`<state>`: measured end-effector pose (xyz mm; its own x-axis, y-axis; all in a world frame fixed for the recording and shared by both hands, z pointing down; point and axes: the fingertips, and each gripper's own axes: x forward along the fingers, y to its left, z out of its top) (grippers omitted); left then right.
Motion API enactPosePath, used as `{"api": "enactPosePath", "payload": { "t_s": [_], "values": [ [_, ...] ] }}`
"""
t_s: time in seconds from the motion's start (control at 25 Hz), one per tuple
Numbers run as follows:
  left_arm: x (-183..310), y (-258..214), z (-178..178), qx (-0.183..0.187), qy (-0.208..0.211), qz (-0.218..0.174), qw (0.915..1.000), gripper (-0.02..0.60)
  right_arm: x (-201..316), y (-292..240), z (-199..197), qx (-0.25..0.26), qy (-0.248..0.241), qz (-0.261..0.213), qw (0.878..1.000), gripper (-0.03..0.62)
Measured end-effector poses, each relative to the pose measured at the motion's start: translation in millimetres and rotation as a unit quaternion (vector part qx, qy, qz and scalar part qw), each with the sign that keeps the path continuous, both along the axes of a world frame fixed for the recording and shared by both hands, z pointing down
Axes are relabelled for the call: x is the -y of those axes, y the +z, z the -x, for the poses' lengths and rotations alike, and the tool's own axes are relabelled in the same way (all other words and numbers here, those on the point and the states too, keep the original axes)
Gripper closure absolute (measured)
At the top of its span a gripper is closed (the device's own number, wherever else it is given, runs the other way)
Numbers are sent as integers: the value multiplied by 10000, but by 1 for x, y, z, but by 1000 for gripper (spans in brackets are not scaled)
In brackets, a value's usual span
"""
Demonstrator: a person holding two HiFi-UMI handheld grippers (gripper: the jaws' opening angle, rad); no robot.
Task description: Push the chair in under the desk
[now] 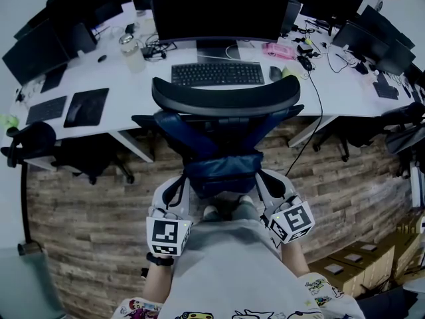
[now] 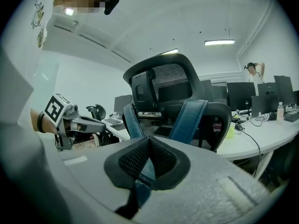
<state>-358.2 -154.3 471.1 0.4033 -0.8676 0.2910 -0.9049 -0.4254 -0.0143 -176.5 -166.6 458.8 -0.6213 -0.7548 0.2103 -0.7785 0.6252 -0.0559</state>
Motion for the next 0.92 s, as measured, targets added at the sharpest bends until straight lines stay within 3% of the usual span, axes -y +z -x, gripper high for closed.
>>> {"api": "enactPosePath", "payload": {
  "t_s": [0.92],
  "values": [
    [4,-5,11,54,-112,-107,9999,571,5,-2,-1,30,112,-37,9999,594]
  ]
}}
